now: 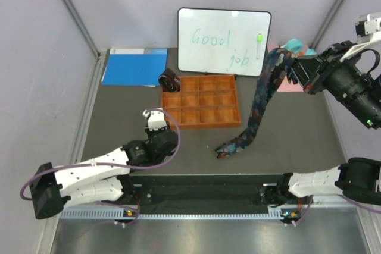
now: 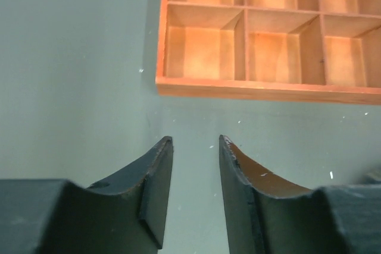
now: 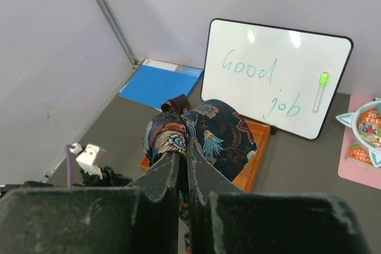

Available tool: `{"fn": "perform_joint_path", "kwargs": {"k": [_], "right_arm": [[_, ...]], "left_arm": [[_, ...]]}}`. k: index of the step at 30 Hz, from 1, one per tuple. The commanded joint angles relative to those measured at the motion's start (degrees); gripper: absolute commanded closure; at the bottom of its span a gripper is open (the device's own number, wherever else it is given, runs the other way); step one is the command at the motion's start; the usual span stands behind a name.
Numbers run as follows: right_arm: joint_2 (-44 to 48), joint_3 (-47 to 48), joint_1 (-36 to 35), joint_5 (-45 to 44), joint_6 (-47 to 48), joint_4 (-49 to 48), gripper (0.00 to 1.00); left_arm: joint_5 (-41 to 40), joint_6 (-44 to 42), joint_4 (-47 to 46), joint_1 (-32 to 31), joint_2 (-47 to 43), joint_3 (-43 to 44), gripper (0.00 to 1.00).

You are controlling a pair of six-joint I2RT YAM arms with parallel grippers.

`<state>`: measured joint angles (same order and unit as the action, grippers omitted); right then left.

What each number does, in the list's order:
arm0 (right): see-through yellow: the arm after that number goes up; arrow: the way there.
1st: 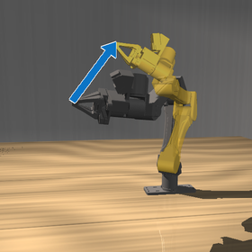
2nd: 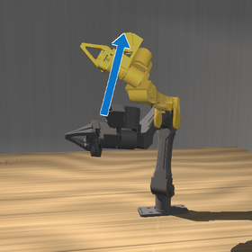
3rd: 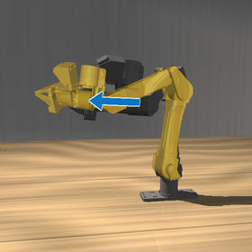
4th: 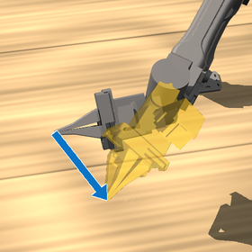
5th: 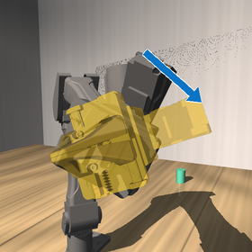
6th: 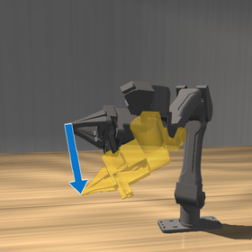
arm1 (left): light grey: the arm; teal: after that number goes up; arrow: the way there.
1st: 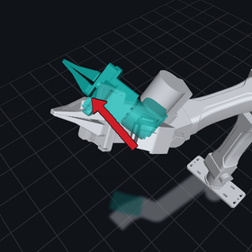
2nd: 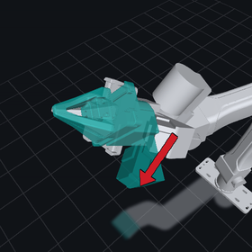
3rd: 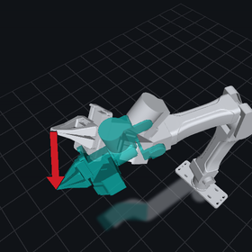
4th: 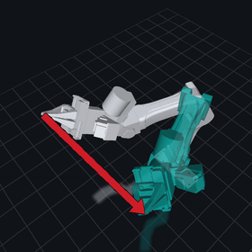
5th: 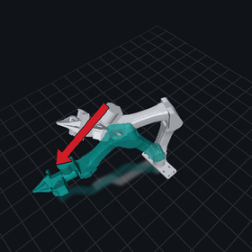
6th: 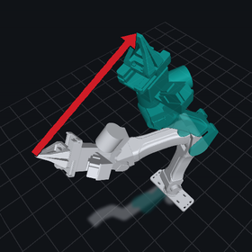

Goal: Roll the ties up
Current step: Flatten out the tie at the center of the board.

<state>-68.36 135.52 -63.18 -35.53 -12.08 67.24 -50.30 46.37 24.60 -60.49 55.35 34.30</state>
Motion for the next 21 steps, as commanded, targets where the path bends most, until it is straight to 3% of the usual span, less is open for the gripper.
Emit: {"fn": "perform_joint_path", "kwargs": {"k": [1, 4, 5, 6, 8, 16, 21], "right_arm": [[-0.02, 0.62, 0.51, -2.62, -0.93, 0.34, 1.00], [-0.28, -1.31, 0.60, -2.09, -1.81, 1.75, 1.00], [-0.63, -2.62, 0.43, -2.18, -1.98, 2.36, 1.00], [-0.90, -3.07, 0.51, -2.70, -2.25, 2.71, 1.00], [-1.95, -3.95, 0.42, -3.32, -2.51, 3.42, 1.00], [-4.50, -4.48, 0.60, -4.64, -1.81, 4.04, 1.00], [-6.08, -5.01, 2.35, -4.99, -1.20, 4.04, 1.00]], "left_arm": [[1.08, 2.94, 4.05, 0.37, -2.79, 1.11, 0.55], [9.14, -0.82, -1.81, 0.28, -4.02, -0.02, 0.43], [12.04, -1.80, -8.19, 0.20, -3.42, -1.59, 0.39], [18.07, -3.20, -10.78, 0.11, -2.54, -2.13, 0.31], [20.15, -3.04, -14.65, -1.03, 2.18, -2.40, 0.27], [14.90, -4.97, -16.60, -13.42, 21.89, 9.37, 0.25], [5.05, -7.78, -15.99, -22.46, 28.57, 14.64, 0.27]]}}
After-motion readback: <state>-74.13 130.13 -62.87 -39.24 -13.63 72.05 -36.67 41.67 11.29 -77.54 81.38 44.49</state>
